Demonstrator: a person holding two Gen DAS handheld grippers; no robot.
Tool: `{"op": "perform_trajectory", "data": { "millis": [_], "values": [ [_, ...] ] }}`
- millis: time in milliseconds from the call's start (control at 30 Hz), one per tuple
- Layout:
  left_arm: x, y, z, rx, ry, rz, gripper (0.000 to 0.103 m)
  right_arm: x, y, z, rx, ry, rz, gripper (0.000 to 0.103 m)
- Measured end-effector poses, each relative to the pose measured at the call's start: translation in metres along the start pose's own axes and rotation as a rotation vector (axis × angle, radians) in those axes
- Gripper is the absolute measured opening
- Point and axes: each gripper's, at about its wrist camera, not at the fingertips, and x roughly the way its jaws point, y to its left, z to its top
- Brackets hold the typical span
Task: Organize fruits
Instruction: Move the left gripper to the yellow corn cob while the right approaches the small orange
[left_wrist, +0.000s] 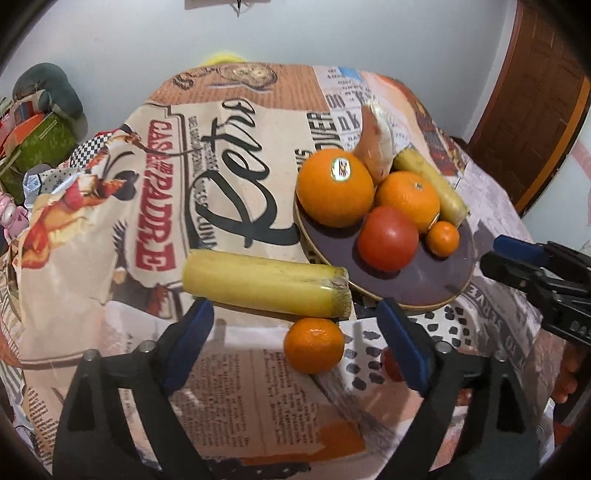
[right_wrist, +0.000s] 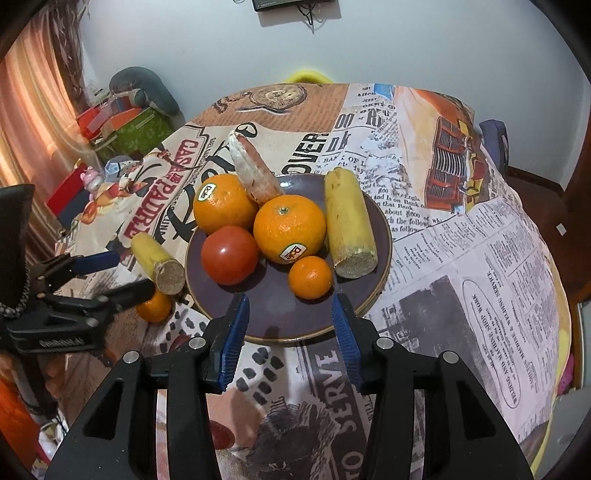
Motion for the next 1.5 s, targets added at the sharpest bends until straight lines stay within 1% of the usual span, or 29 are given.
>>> {"op": "perform_trajectory", "data": {
  "millis": [100, 200, 267, 400, 433, 467, 500, 533, 567, 600, 633, 667, 767, 900, 1000, 1167, 1200, 1267, 1400, 1500],
  "values": [
    [0.015, -0.004, 0.002, -0.034, 0.027, 0.014, 0.092, 0.002, -0.002, -0.001, 0.003, 0.004, 0.001, 0.043],
    [0.026, -0.004, 0.004, -0.062, 0.017, 0.055, 0.094, 0.003, -0.005, -0.002, 0.009, 0.007, 0.003, 0.043],
    [0.027, -0.002, 0.005, -0.078, -0.004, 0.055, 0.094, 0.004, -0.006, -0.003, 0.012, 0.007, 0.007, 0.043],
    [0.027, 0.005, 0.006, -0.11, -0.003, 0.045, 0.093, 0.005, -0.007, -0.004, 0.015, 0.006, 0.012, 0.043],
    [0.026, 0.007, 0.006, -0.114, -0.008, 0.046, 0.089, 0.005, -0.007, -0.004, 0.017, 0.006, 0.014, 0.043],
    [0.025, 0.009, 0.005, -0.118, -0.012, 0.047, 0.083, 0.005, -0.007, -0.004, 0.019, 0.005, 0.018, 0.043],
    [0.025, 0.012, 0.004, -0.122, -0.009, 0.044, 0.081, 0.005, -0.007, -0.005, 0.021, 0.005, 0.021, 0.043],
    [0.024, 0.016, 0.004, -0.129, -0.004, 0.028, 0.072, 0.005, -0.007, -0.005, 0.021, 0.006, 0.024, 0.043],
    [0.024, 0.018, 0.003, -0.135, -0.003, 0.019, 0.058, 0.006, -0.007, -0.005, 0.02, 0.007, 0.026, 0.043],
    [0.023, 0.02, 0.003, -0.139, 0.001, 0.014, 0.051, 0.006, -0.006, -0.005, 0.019, 0.008, 0.027, 0.043],
    [0.021, 0.024, 0.003, -0.143, 0.009, 0.017, 0.041, 0.006, -0.005, -0.006, 0.015, 0.01, 0.028, 0.043],
    [0.019, 0.027, 0.003, -0.148, 0.005, 0.018, 0.038, 0.006, -0.003, -0.006, 0.011, 0.011, 0.029, 0.043],
    [0.012, 0.041, 0.002, -0.173, 0.002, -0.004, 0.033, 0.005, 0.004, -0.006, -0.005, 0.014, 0.031, 0.043],
    [-0.002, 0.05, -0.007, -0.153, -0.008, 0.016, 0.027, 0.003, 0.015, -0.004, -0.024, 0.01, 0.041, 0.043],
    [-0.013, 0.058, -0.019, -0.144, -0.005, 0.021, 0.023, 0.002, 0.027, -0.002, -0.043, 0.008, 0.054, 0.043],
    [-0.032, 0.071, -0.044, -0.145, -0.001, 0.003, 0.021, 0.006, 0.054, 0.002, -0.09, 0.018, 0.082, 0.043],
    [-0.036, 0.073, -0.049, -0.148, -0.003, -0.001, 0.019, 0.008, 0.06, 0.002, -0.098, 0.023, 0.089, 0.043],
    [-0.043, 0.077, -0.059, -0.146, 0.002, -0.013, 0.001, 0.013, 0.073, 0.002, -0.119, 0.037, 0.104, 0.043],
    [-0.055, 0.084, -0.074, -0.141, 0.003, -0.035, 0.001, 0.026, 0.095, 0.0, -0.15, 0.07, 0.126, 0.043],
    [-0.062, 0.088, -0.078, -0.144, -0.008, -0.049, 0.002, 0.038, 0.107, 0.001, -0.165, 0.095, 0.14, 0.043]
  ]
}}
